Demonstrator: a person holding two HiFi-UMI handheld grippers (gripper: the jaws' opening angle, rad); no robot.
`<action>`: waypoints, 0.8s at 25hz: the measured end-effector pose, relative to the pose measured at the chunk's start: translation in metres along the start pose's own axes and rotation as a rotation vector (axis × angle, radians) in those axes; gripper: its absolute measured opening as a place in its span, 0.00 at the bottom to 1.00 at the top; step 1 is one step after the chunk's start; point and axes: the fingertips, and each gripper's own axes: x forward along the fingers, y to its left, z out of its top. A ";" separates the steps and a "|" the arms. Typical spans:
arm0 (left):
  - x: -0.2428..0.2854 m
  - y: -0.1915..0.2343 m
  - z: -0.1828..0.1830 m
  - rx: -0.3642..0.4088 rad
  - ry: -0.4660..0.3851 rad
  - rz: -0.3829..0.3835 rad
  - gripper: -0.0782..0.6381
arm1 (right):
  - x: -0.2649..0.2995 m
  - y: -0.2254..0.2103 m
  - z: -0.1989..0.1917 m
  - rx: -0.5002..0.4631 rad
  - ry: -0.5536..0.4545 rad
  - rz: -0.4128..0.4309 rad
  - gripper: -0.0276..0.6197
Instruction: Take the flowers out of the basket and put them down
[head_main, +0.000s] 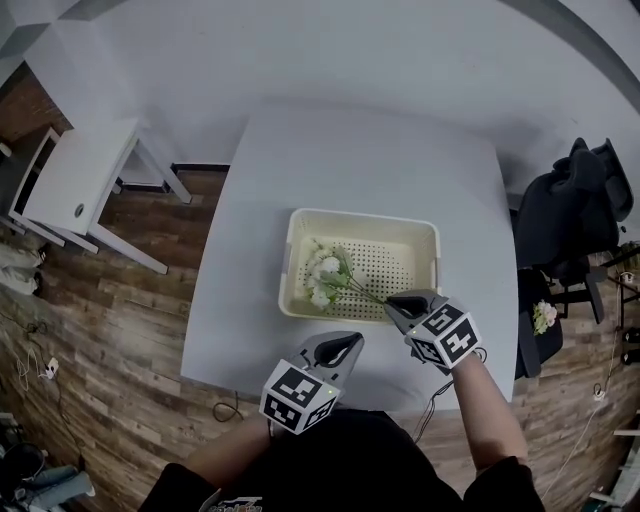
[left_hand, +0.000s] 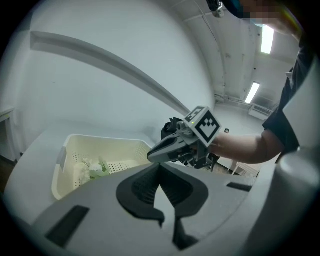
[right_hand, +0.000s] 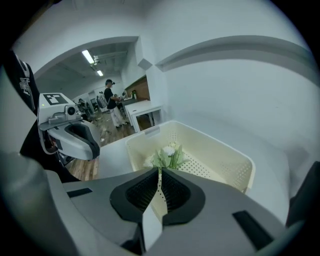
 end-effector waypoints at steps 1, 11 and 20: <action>-0.001 0.002 0.000 0.005 0.005 -0.012 0.12 | 0.006 -0.001 -0.001 -0.009 0.030 0.006 0.08; 0.003 0.022 -0.002 0.038 0.065 -0.111 0.12 | 0.067 -0.022 -0.025 -0.056 0.370 0.102 0.26; -0.004 0.041 -0.008 0.039 0.107 -0.156 0.12 | 0.106 -0.036 -0.076 -0.075 0.638 0.197 0.26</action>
